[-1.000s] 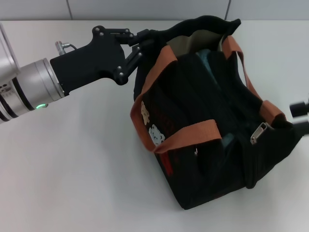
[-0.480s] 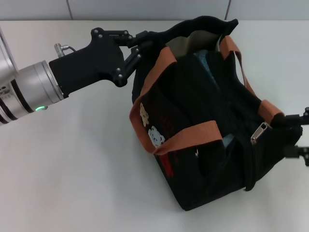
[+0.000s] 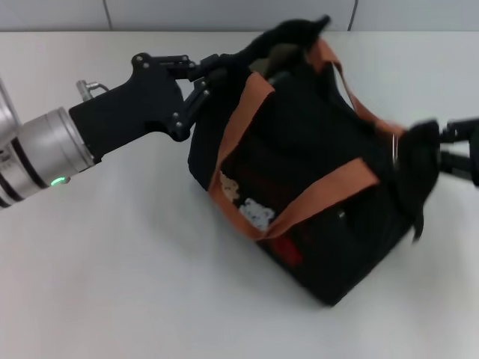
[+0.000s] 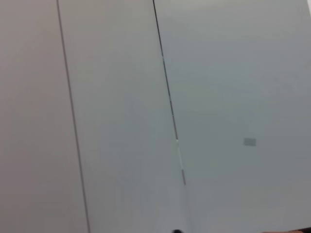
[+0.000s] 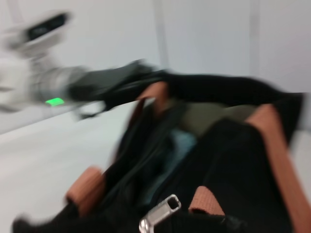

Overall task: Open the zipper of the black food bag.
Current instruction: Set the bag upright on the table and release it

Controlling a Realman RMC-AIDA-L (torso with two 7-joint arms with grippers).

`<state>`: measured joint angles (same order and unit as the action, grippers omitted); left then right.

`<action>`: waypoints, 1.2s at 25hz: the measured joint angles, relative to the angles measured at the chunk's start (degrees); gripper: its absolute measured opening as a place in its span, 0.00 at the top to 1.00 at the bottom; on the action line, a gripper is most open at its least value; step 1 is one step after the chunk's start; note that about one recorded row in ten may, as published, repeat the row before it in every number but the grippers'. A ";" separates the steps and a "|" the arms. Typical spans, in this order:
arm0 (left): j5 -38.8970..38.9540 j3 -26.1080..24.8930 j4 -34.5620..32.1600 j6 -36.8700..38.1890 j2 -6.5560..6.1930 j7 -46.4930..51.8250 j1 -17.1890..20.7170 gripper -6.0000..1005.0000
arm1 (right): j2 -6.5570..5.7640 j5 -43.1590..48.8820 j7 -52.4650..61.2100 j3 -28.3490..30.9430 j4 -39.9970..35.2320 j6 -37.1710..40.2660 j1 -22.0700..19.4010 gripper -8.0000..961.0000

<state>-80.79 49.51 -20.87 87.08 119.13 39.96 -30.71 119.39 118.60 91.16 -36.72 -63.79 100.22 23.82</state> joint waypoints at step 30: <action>4.75 1.02 3.27 14.62 -0.59 -5.41 10.66 0.84 | -0.31 -19.52 -4.35 -3.56 11.27 -19.26 4.40 0.56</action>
<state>-76.04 50.54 -17.60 101.71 118.54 34.55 -20.06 119.09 99.08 86.82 -40.29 -52.53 80.96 28.22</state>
